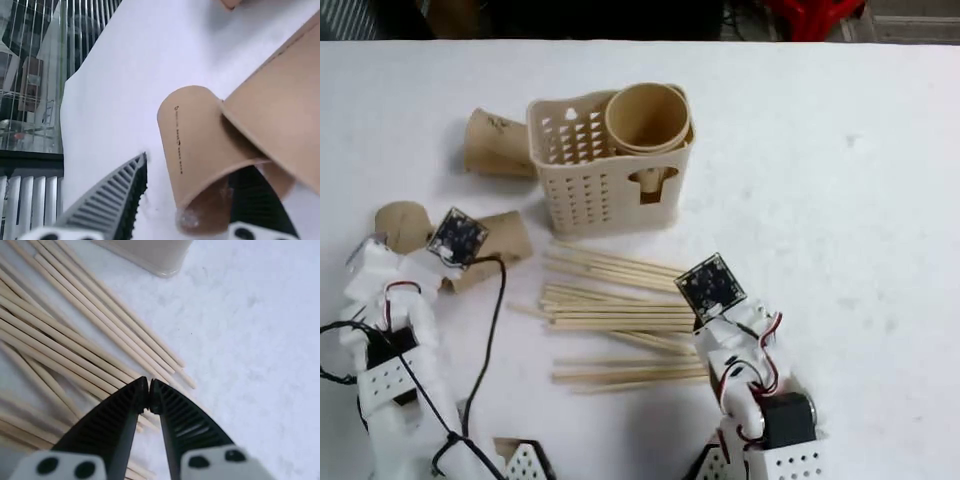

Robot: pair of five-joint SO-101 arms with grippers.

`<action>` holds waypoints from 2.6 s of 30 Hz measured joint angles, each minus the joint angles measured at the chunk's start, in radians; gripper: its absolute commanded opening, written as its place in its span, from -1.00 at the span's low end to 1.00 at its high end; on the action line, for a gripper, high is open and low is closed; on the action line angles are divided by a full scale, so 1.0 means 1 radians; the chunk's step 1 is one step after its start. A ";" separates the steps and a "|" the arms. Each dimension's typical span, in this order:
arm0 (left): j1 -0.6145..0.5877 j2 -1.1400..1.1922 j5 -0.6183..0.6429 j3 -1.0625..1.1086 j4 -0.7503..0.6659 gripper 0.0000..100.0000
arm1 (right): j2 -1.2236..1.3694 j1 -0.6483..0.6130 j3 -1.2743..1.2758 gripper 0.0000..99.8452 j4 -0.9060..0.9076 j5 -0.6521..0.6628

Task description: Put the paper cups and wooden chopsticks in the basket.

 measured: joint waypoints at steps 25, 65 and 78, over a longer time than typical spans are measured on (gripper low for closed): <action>0.034 0.000 0.006 0.176 -0.192 -0.66 | 0.000 0.000 0.000 -0.97 0.000 0.000; 0.281 -0.002 0.740 -1.315 1.126 -0.96 | 0.000 0.046 0.006 -0.97 0.000 0.000; 0.801 0.417 1.177 -1.464 0.888 -0.96 | 0.000 0.055 0.006 -0.97 0.000 0.000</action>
